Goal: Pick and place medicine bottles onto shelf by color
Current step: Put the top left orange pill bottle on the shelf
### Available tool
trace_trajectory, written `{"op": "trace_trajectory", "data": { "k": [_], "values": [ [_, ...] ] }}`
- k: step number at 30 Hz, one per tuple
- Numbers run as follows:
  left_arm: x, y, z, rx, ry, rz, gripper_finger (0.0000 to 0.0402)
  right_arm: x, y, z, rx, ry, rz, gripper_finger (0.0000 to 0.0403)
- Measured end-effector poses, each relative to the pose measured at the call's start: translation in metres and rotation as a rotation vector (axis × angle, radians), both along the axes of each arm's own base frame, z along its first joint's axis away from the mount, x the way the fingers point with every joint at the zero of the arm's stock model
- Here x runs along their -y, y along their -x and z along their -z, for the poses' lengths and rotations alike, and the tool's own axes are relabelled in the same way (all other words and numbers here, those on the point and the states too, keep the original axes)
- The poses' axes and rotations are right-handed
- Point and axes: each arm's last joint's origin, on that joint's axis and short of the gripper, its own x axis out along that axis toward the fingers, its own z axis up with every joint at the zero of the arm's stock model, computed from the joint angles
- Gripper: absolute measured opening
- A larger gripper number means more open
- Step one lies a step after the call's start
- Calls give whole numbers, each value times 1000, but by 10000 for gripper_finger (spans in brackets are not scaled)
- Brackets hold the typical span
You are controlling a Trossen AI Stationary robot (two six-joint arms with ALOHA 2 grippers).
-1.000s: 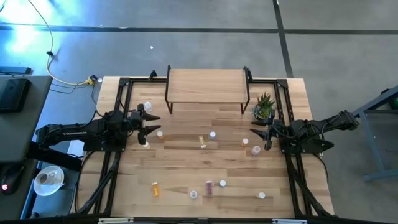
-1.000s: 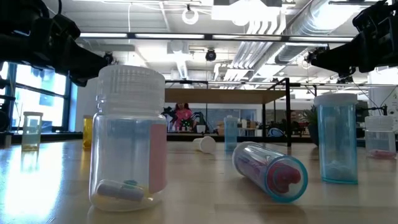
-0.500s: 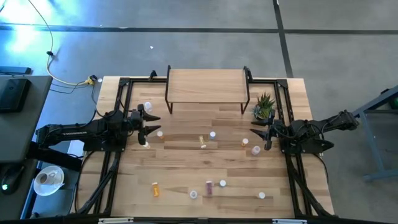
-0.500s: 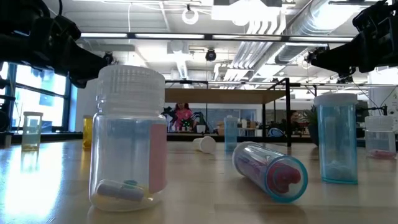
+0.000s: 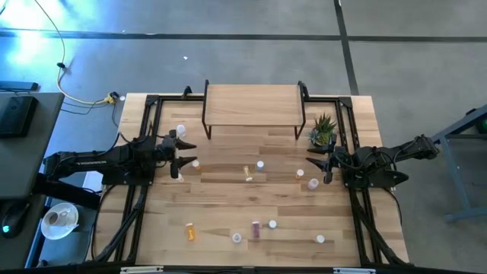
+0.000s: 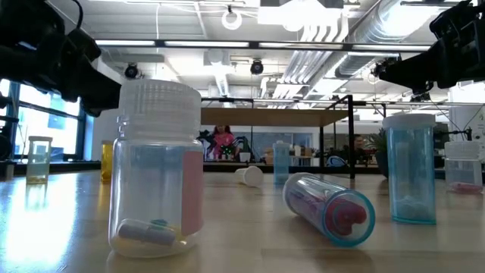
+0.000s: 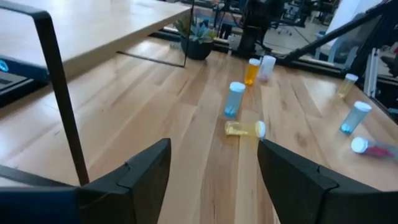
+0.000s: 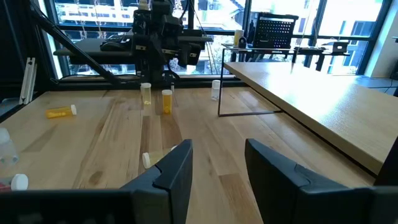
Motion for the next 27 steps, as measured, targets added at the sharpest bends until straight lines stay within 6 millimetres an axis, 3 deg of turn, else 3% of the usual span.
{"op": "trace_trajectory", "data": {
  "k": [4, 9, 19, 27],
  "values": [
    [0, -1, -3, 19, -62, 12, 228, 0, 0, 0, 0, 0, 0, 139],
    [-1, -2, -28, 78, -87, 11, 228, 0, 0, 0, 0, 0, 0, 139],
    [-5, -12, -68, -148, -45, -16, 227, 0, 0, 0, 0, 0, 0, 139],
    [-8, -32, -85, -314, 91, -28, 227, 0, 0, 0, 0, 0, 0, 139]
  ]
}}
